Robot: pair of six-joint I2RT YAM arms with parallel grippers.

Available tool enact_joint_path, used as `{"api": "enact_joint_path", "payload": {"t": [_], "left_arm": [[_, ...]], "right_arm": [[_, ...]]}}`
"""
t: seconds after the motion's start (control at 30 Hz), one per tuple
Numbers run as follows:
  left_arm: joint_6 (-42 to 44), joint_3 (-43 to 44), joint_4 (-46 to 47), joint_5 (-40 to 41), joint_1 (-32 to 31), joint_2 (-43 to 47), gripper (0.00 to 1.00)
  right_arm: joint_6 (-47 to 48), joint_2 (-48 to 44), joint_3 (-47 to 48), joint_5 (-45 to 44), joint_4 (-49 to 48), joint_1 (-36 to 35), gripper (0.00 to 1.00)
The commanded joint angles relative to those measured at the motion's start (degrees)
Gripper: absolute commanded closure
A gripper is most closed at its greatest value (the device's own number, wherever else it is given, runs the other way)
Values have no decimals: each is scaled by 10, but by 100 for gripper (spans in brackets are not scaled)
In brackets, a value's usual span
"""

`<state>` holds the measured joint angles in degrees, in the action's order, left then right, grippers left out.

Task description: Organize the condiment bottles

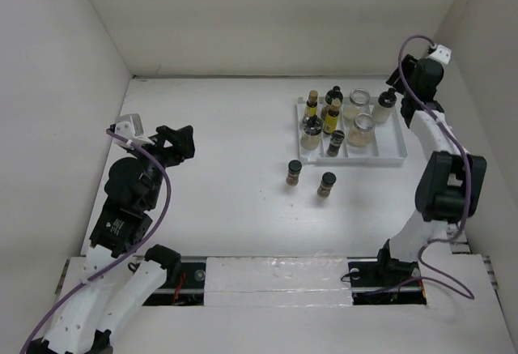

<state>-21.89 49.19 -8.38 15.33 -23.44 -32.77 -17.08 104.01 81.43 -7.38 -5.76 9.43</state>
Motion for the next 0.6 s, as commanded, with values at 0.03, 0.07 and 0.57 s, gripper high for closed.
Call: {"api": "enact_joint_path", "payload": {"t": [0.03, 0.07, 0.57], "left_arm": [[3, 4, 27, -1, 2, -4, 28], [3, 4, 27, 4, 2, 1, 28], [8, 4, 27, -10, 2, 11, 44]], "right_arm": [[7, -209, -99, 6, -65, -55, 59], [7, -263, -155, 6, -77, -107, 82], [49, -338, -290, -31, 152, -499, 1]]}}
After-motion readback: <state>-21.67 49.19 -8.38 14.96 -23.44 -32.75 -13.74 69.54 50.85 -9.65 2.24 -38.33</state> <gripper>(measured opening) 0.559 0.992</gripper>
